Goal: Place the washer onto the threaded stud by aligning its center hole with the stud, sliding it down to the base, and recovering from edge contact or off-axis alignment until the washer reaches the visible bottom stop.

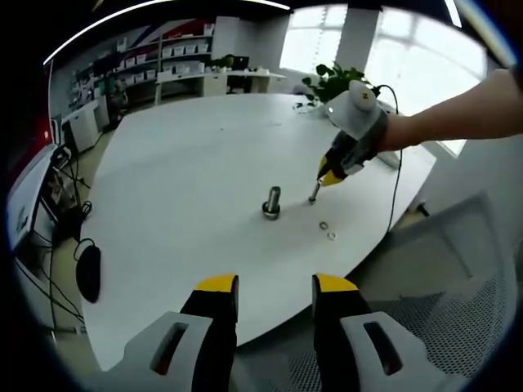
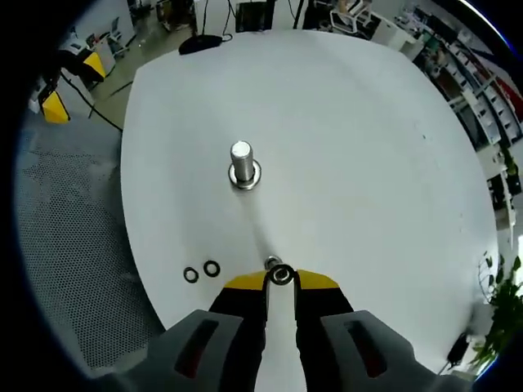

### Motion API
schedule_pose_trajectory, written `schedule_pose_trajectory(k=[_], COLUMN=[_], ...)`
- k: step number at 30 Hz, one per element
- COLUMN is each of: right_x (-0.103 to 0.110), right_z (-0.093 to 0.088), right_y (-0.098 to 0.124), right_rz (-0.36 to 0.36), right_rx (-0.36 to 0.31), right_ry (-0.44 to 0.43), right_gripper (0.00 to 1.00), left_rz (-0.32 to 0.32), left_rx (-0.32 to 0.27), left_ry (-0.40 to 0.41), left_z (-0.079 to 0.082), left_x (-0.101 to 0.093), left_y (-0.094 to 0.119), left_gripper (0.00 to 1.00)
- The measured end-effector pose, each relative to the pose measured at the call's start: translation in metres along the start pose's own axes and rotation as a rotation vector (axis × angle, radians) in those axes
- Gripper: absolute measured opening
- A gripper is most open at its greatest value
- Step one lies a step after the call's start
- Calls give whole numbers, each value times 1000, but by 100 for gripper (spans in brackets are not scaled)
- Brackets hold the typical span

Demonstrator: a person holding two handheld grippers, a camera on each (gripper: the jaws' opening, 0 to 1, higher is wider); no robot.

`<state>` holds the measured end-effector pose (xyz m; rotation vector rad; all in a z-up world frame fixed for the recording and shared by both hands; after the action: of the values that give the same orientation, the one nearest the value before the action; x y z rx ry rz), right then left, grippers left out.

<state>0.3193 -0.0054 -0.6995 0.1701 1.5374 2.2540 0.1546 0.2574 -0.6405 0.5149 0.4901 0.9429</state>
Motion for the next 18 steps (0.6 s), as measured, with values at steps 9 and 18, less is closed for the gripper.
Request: schedule_pose_trajectory(k=[9,18], right_x=[1,-1], right_z=[-2,-4], right_y=[-15,-33], right_rz=[23,54], right_rx=[34,88], right_ry=[11,24], right_gripper=[13,14], left_rz=[3,17], left_rx=[5,15], left_ry=[6,0], left_z=[-1,-2], left_x=[0,2], left_y=[0,0], left_gripper=[34,33])
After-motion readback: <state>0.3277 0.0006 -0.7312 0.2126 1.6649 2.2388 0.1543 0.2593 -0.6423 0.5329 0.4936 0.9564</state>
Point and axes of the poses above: the point that each gripper's makers call its tool centre point, and the gripper's own axes: y roughly backward along the fingers, x roughly to its left, z roughly out of its top, the point moved 9 cm from there along y, roughly backward along the fingers, and after that the axes turned 7 degrees about -x, right-handed, at the moved point
